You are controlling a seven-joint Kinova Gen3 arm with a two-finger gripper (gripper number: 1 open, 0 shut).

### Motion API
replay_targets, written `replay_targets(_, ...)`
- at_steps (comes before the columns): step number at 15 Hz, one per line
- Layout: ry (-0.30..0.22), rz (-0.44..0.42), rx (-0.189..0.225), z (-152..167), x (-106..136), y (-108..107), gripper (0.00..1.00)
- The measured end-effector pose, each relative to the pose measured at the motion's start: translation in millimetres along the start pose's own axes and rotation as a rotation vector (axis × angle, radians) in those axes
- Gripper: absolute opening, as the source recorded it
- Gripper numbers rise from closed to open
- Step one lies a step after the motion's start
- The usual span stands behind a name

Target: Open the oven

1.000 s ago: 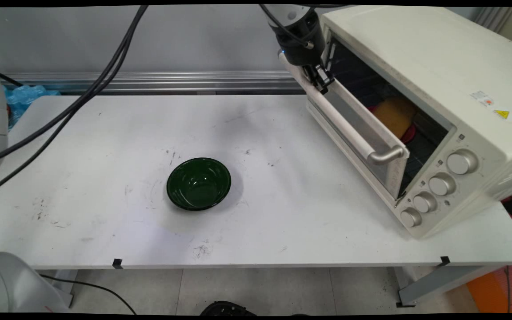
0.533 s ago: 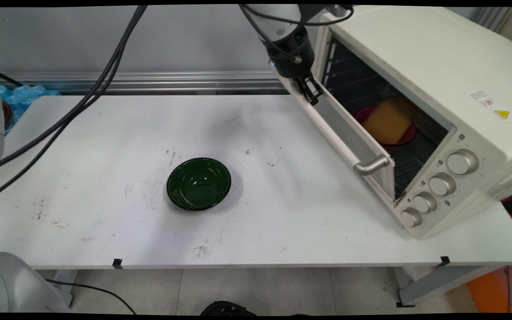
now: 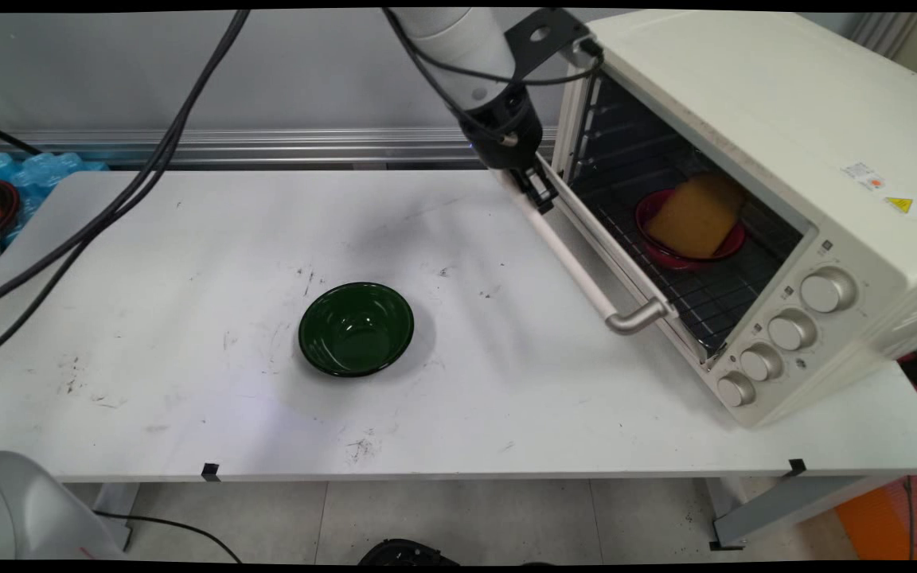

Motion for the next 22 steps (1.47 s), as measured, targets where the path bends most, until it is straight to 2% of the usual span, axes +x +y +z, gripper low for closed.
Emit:
replay_targets(14,0.028,-0.002,-0.019,24,-56,7,0.00)
replay_targets(22,0.039,0.003,-0.016,32,-89,8,0.00)
